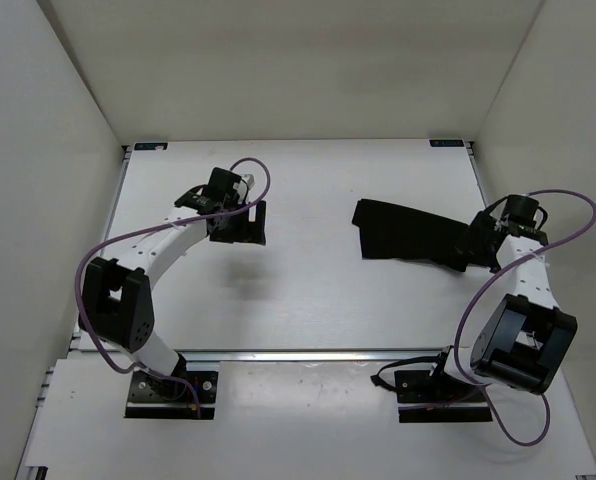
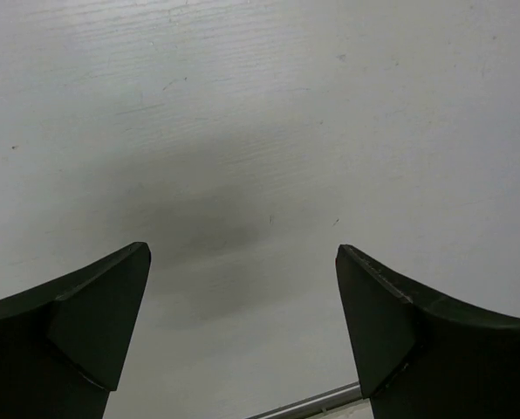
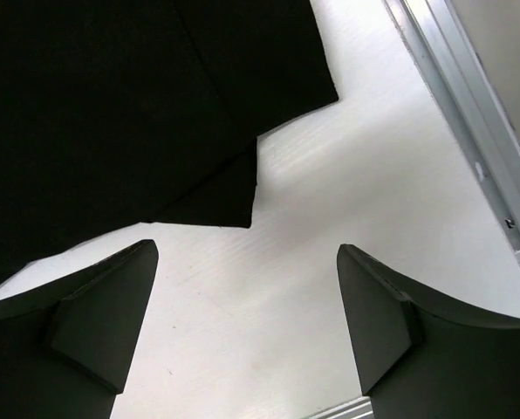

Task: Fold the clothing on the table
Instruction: Grab the skirt from the pile

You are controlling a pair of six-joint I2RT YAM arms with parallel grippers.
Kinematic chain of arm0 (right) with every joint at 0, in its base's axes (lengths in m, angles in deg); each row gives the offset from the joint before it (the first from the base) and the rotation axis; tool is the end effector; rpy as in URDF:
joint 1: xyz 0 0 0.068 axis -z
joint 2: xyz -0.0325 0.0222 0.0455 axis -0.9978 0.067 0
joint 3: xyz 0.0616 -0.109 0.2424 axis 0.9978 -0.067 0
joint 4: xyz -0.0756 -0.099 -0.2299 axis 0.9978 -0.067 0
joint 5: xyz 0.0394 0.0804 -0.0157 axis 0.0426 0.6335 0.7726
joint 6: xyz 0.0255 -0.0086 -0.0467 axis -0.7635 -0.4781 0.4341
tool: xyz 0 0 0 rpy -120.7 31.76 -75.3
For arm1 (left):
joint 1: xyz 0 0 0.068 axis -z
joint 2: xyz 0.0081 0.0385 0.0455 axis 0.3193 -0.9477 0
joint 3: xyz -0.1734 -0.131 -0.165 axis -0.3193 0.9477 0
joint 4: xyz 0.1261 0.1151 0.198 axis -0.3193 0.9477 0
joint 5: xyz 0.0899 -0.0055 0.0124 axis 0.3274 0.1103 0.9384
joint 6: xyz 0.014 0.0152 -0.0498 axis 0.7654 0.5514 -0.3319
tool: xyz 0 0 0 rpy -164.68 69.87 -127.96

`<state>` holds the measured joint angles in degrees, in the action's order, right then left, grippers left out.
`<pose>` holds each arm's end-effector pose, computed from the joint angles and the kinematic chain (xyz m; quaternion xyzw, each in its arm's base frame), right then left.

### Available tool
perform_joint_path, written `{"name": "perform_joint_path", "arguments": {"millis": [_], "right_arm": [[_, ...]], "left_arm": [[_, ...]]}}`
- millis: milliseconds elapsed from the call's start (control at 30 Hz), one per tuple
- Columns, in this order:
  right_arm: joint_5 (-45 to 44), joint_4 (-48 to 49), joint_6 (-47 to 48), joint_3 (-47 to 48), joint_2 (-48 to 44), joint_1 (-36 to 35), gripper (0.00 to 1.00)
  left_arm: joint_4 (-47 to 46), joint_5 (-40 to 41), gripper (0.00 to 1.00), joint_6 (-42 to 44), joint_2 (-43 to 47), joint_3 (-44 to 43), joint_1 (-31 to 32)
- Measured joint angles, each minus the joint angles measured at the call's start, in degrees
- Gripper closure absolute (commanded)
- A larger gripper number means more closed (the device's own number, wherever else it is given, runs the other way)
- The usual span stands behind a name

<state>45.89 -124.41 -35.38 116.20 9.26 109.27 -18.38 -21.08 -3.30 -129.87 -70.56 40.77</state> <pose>0.2442 -0.1049 0.2454 0.2921 0.9129 -0.0355 0.2829 0.3030 -0.1266 0.2483 0.0737 0.9648 -0.1181 0.2230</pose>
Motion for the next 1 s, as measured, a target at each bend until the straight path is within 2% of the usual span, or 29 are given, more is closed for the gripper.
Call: {"name": "perform_joint_path", "arguments": {"millis": [400,800,1000], "right_arm": [[2.21,7.52,-1.90,-0.72,5.88,-4.04,0.22],[4.50,10.71,-1.75,2.14,16.13,-0.90,0.40],[5.07,11.50,-1.79,6.86,21.97,-2.47,0.55]], "left_arm": [[-2.40,0.98,0.01,-0.74,4.11,1.66,0.11],[-2.47,1.97,0.01,-1.05,5.49,4.37,0.20],[-2.47,1.86,0.01,-1.31,5.31,4.37,-0.28]]}}
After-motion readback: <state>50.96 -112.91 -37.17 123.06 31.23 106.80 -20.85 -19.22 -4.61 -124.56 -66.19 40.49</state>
